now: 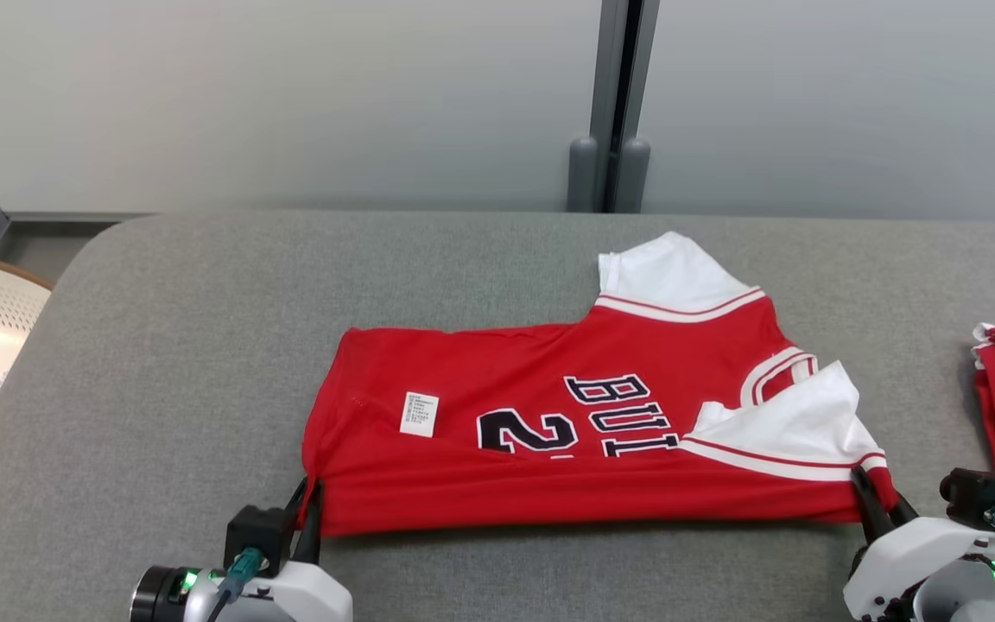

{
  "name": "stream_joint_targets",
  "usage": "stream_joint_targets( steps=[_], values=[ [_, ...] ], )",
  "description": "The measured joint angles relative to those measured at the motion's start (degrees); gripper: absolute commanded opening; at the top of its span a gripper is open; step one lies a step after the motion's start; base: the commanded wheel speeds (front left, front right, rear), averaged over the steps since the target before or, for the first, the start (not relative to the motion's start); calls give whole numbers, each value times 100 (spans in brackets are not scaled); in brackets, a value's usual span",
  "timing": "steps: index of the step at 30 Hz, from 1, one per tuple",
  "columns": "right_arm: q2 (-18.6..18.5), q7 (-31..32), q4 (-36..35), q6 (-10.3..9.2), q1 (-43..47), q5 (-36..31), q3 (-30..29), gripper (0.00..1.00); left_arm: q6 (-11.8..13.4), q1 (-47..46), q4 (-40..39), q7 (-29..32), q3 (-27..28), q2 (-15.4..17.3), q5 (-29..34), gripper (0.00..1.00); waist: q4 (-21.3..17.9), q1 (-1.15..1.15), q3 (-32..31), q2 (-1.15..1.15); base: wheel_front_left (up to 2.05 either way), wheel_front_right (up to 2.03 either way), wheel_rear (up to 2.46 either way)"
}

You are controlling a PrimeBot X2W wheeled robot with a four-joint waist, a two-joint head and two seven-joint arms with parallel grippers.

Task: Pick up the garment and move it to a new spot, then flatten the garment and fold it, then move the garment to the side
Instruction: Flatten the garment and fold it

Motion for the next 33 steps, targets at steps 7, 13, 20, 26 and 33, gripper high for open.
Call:
stream_joint_targets(
  steps=[7,13,20,26,33],
  values=[
    [-389,747,-1014,0,632,583,367,0,-60,358,-34,0,-21,90,-37,0,-95,0,-208,0,0,0,0],
    [-672,1365,-2029,1,1307,756,279,0,-76,771,-250,62,-63,225,-75,0,-216,0,-266,0,0,0,0],
    [-519,1766,-2725,1,1929,644,-156,91,-81,1100,-535,343,-186,253,-91,84,-297,0,-299,0,0,0,0],
    [-180,1365,-3031,-7,1866,145,-464,100,109,1139,-815,270,-122,225,-155,100,-349,0,-293,0,0,0,0],
    [-178,203,-3568,-7,1481,-408,-241,100,290,923,-1929,19,313,254,-192,100,-320,0,-198,0,0,0,0]
  ],
)
